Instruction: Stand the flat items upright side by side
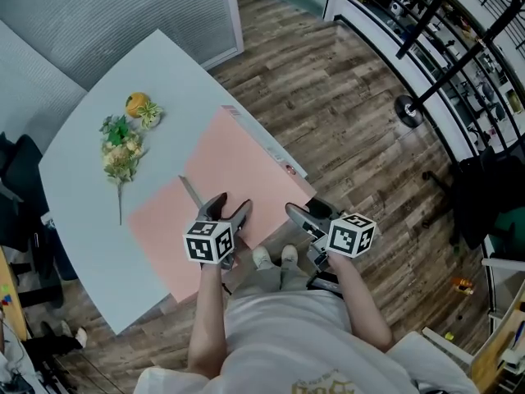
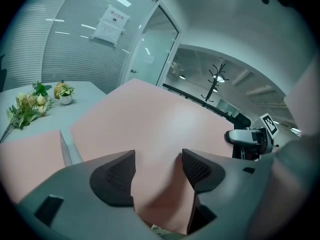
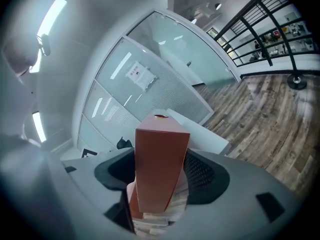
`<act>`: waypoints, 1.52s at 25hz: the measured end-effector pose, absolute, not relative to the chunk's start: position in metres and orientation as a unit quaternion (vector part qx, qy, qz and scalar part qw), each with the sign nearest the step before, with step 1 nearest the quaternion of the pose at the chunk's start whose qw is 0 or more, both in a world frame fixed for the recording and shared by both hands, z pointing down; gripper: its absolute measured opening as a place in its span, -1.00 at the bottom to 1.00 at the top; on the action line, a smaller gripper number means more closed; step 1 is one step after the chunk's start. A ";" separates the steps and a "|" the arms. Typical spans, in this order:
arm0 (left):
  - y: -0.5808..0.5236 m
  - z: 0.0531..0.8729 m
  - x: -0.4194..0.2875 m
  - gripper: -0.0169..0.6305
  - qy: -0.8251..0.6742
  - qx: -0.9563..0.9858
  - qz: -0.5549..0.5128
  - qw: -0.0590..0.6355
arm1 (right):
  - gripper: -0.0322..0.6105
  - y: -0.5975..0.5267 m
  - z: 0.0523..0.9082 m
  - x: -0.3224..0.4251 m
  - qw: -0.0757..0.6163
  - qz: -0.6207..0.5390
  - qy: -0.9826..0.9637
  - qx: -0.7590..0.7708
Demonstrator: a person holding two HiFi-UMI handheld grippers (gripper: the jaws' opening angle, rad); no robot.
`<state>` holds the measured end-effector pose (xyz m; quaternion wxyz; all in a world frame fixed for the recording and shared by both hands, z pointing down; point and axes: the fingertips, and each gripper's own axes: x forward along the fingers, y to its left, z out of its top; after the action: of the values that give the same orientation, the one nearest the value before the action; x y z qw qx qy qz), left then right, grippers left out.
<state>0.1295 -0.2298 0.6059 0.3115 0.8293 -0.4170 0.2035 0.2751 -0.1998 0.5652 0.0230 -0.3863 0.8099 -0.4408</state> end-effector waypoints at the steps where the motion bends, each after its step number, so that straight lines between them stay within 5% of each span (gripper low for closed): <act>1: -0.230 0.605 0.130 -0.05 -0.415 0.831 0.200 0.313 | 0.07 -0.199 0.563 0.275 0.020 -0.435 0.813 -0.387; 38: -0.213 0.549 0.137 -0.05 -0.361 0.851 0.035 0.379 | 0.05 -0.175 0.506 0.233 -0.145 -0.193 0.870 -0.431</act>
<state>0.1366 -0.2132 0.5494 0.3792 0.8514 -0.3607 0.0350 0.2331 -0.1755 0.5056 -0.1450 -0.4310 0.8695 -0.1929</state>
